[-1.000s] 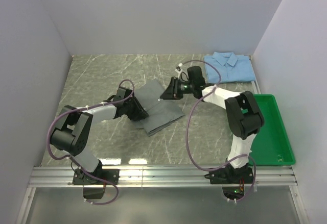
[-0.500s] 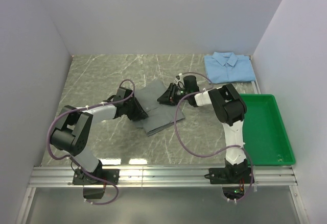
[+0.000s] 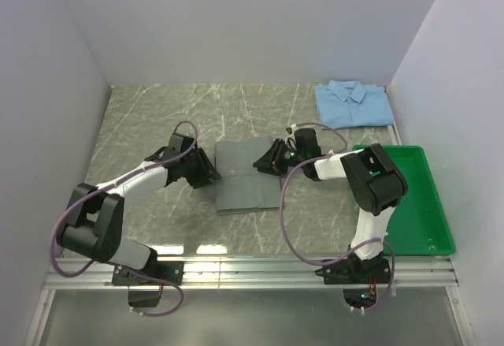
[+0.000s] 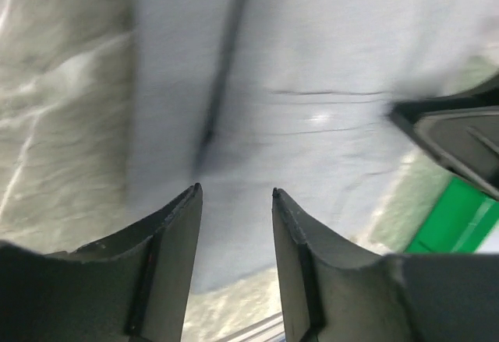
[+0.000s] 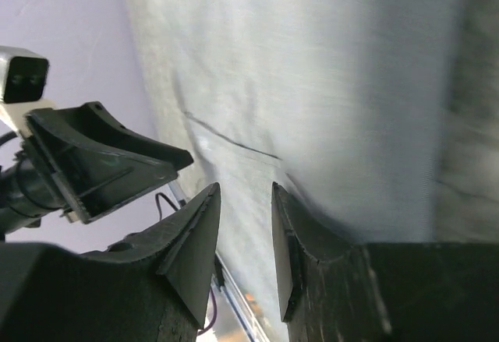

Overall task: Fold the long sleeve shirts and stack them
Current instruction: Fold the shirt

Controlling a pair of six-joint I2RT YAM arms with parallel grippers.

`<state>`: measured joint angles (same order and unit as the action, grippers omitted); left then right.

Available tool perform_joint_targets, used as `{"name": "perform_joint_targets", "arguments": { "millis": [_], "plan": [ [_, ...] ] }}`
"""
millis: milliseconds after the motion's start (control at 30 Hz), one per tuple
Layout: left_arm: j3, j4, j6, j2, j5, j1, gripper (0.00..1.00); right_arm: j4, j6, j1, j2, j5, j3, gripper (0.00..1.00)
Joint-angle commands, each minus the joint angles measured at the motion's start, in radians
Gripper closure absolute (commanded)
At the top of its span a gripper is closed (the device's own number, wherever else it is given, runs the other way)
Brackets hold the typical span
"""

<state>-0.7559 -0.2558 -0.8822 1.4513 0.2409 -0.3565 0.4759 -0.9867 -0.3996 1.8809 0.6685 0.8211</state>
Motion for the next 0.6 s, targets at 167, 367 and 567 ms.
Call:
{"name": "perform_joint_targets", "arguments": {
  "millis": [167, 367, 567],
  "plan": [
    [-0.258, 0.087, 0.02, -0.022, -0.023, 0.001, 0.53, 0.052, 0.04, 0.031, -0.065, -0.012, 0.177, 0.59],
    [-0.365, 0.197, 0.005, 0.213, -0.04, 0.002, 0.58, 0.109, 0.011, 0.047, 0.105, -0.004, 0.32, 0.6],
    [-0.462, 0.283, 0.008, 0.441, -0.032, 0.021, 0.6, 0.237, -0.093, 0.083, 0.276, -0.014, 0.332, 0.6]
  ]
}}
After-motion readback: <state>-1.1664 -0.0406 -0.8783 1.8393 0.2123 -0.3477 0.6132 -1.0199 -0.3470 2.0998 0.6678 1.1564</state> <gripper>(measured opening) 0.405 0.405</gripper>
